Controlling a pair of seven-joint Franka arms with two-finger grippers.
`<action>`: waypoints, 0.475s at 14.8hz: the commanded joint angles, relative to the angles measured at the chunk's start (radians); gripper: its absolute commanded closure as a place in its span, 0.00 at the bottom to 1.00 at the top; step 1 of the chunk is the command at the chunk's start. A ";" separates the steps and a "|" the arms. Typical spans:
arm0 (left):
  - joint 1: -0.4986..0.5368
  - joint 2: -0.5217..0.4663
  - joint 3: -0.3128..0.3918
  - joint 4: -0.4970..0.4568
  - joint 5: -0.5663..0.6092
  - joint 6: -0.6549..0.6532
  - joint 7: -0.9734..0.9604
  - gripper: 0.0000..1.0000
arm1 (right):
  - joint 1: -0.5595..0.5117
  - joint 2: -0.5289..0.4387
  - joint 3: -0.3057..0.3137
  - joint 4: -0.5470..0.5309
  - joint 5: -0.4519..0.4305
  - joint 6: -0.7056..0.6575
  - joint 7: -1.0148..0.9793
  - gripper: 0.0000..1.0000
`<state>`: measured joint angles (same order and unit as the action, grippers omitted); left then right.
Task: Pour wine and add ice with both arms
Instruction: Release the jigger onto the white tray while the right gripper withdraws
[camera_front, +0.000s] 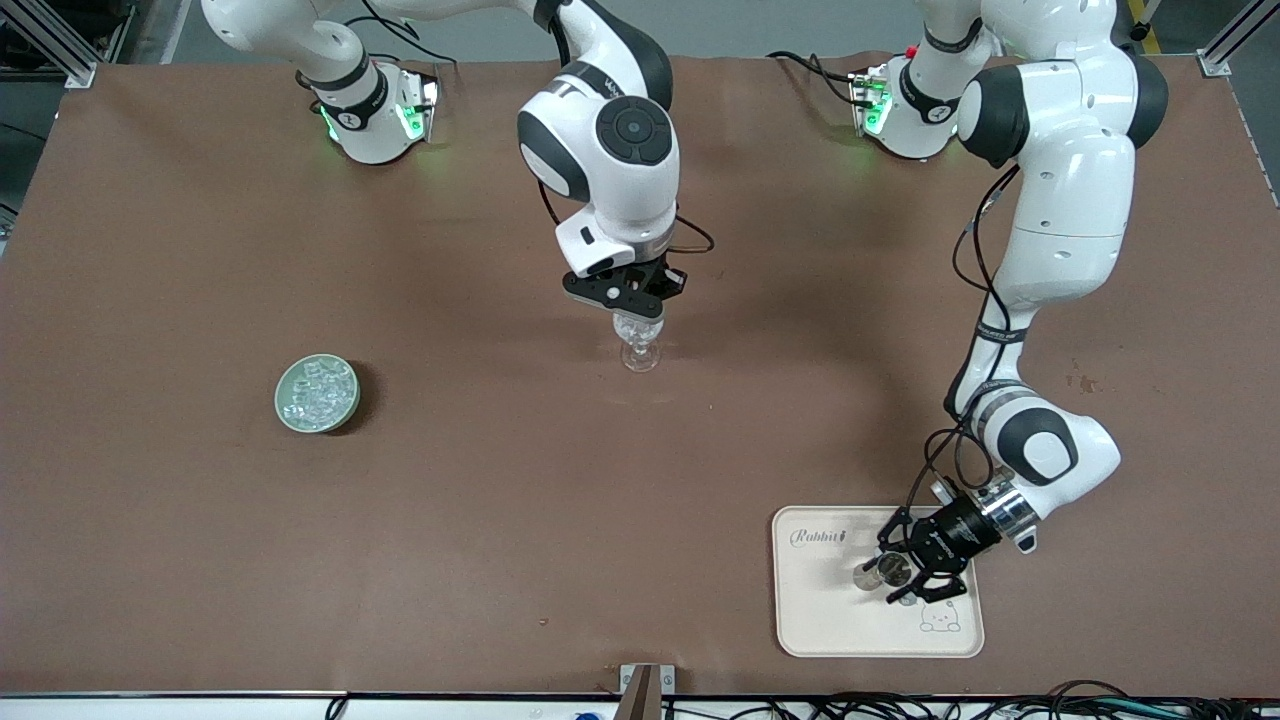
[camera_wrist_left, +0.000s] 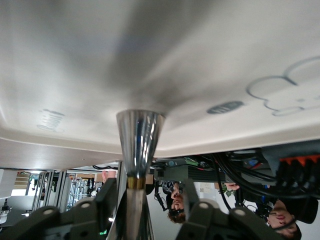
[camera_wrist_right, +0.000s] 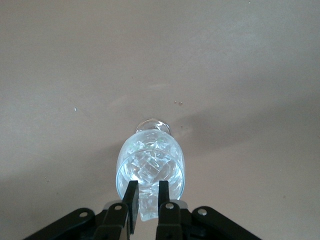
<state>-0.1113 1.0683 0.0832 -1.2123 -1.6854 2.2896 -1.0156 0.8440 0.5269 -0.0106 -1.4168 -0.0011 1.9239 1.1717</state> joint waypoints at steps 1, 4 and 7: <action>0.019 -0.051 0.009 -0.047 -0.008 -0.048 0.009 0.00 | 0.001 0.005 -0.006 0.018 0.009 -0.006 0.000 0.74; 0.036 -0.096 0.062 -0.107 0.076 -0.175 0.011 0.00 | 0.001 0.005 -0.006 0.025 0.010 -0.006 0.002 0.54; 0.062 -0.155 0.099 -0.110 0.282 -0.324 0.041 0.00 | 0.001 0.004 -0.006 0.032 0.010 -0.012 0.005 0.48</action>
<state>-0.0622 0.9988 0.1665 -1.2653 -1.5171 2.0391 -1.0084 0.8440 0.5280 -0.0132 -1.4043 -0.0011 1.9240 1.1717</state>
